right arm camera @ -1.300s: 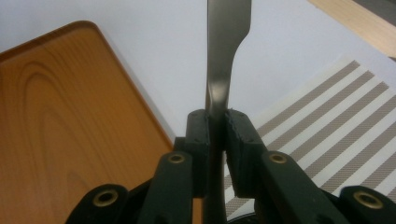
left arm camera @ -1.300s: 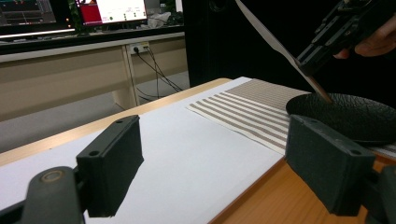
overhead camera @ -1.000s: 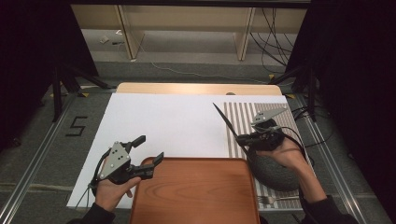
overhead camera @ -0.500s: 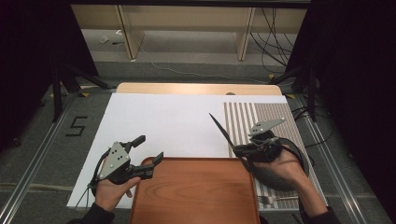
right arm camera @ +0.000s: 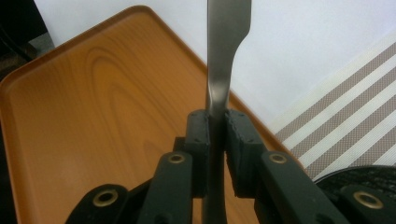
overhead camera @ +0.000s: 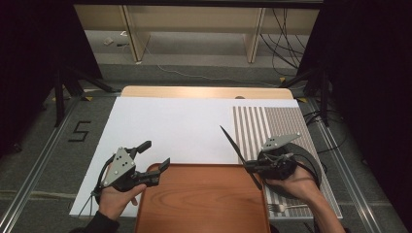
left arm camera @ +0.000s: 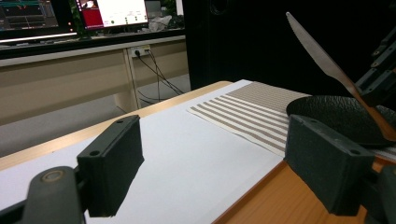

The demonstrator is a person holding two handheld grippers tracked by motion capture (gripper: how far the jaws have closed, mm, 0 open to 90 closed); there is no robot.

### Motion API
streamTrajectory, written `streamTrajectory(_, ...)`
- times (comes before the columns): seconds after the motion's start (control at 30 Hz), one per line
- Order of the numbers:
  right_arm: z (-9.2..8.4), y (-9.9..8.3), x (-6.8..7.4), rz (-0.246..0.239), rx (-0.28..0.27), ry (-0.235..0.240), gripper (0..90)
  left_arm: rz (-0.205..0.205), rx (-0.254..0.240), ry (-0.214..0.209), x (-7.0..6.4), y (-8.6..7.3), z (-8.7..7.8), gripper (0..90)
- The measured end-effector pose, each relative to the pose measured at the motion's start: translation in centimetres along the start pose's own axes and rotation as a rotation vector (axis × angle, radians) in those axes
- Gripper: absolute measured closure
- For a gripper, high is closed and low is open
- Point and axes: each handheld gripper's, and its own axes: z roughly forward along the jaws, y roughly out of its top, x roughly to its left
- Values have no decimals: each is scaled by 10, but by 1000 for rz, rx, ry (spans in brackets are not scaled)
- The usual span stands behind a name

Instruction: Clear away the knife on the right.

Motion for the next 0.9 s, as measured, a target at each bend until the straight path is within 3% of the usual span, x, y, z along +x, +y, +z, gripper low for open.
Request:
streamTrajectory(0.5, 9, -18, 16, 22, 44, 49, 805, -1, -1, 0, 0, 0, 0, 188)
streamTrajectory(0.9, 14, -26, 26, 38, 54, 61, 805, -3, -1, 0, 0, 0, 0, 188)
